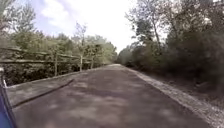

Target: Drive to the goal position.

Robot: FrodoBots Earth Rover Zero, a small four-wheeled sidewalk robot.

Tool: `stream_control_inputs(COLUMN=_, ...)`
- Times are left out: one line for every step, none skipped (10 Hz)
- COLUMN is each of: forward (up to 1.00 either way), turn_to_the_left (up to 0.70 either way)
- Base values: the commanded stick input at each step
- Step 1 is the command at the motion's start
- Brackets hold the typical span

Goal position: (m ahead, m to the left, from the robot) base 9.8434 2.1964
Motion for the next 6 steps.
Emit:
stream_control_inputs(forward=0.7, turn_to_the_left=0.0)
stream_control_inputs(forward=0.7, turn_to_the_left=0.0)
stream_control_inputs(forward=0.7, turn_to_the_left=0.0)
stream_control_inputs(forward=0.7, turn_to_the_left=0.0)
stream_control_inputs(forward=0.7, turn_to_the_left=0.0)
stream_control_inputs(forward=0.7, turn_to_the_left=0.0)
